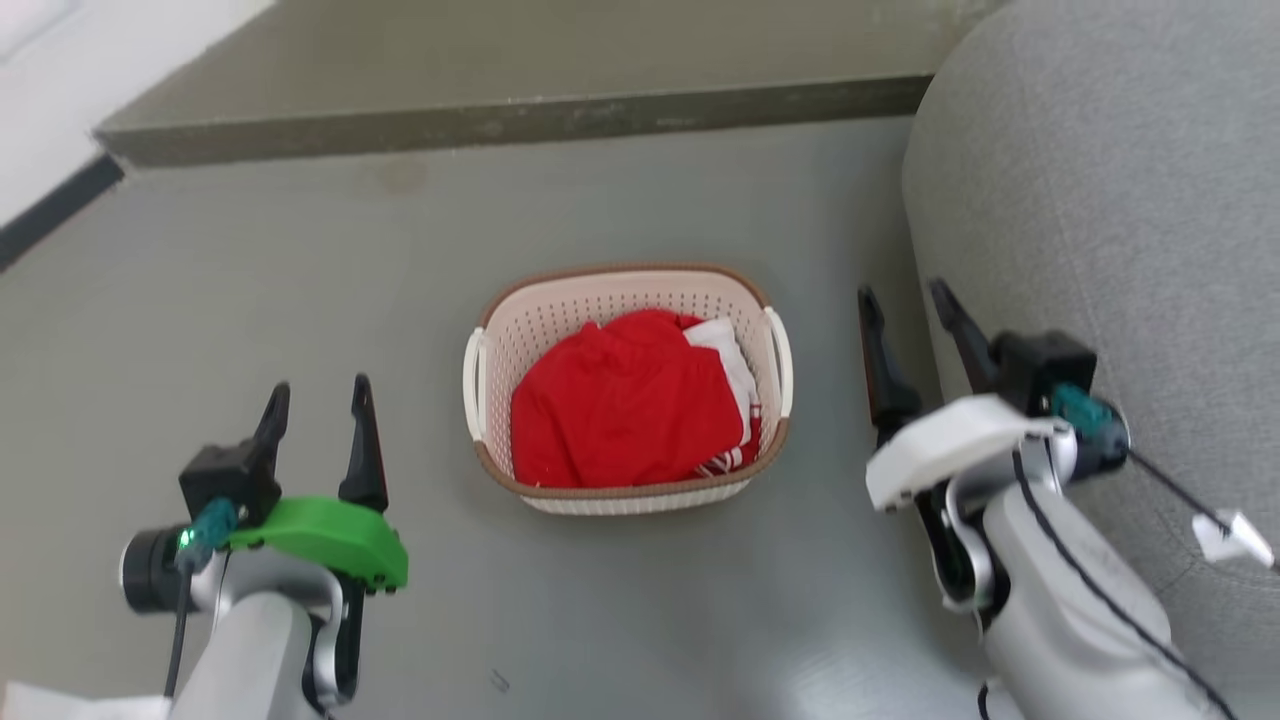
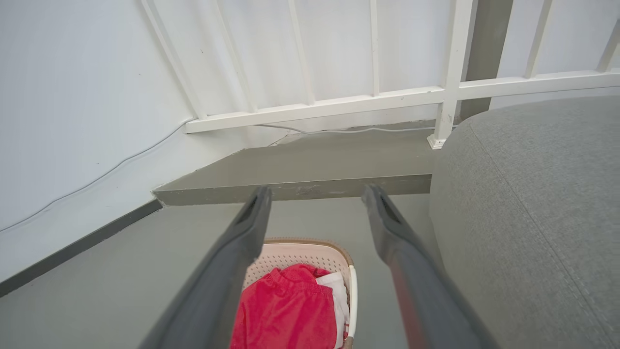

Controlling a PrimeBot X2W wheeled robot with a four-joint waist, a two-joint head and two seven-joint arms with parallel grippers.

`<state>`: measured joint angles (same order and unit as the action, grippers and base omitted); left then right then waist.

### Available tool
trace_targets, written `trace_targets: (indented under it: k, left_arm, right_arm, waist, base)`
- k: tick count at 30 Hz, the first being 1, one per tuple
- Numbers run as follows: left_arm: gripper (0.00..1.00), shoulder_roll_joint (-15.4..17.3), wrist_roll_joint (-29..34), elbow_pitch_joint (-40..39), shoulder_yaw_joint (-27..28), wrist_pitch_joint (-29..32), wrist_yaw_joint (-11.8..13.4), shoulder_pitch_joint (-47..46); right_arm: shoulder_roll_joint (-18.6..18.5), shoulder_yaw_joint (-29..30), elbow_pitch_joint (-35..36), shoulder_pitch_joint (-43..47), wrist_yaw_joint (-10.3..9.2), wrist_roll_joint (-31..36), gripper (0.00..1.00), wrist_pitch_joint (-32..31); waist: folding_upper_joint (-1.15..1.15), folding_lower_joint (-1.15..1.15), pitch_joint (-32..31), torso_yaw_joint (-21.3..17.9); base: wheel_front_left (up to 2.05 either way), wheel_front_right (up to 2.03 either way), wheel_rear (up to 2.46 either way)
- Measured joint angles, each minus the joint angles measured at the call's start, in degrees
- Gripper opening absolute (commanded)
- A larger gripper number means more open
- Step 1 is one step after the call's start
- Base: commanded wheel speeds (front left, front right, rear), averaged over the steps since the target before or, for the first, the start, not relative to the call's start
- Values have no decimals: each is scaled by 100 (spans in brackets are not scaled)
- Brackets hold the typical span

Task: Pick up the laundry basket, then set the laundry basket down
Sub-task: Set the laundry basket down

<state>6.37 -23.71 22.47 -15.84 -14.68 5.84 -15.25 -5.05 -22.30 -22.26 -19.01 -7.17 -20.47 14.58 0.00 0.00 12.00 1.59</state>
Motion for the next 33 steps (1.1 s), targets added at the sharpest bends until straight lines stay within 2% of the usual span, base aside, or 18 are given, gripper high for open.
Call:
trace_targets:
  k: [18, 33]
  left_arm:
    - [100, 1, 279, -623, 323, 1, 29, 1044]
    - [100, -4, 403, -845, 385, 0, 31, 1421]
  right_arm:
    - [152, 310, 809, 1226, -1, 349, 100, 0]
    - [185, 393, 1156, 1635, -1, 460, 100, 0]
  waist:
    - [0, 0, -671, -69]
    - [0, 0, -730, -114]
  base:
    - [0, 0, 0]
    - [0, 0, 0]
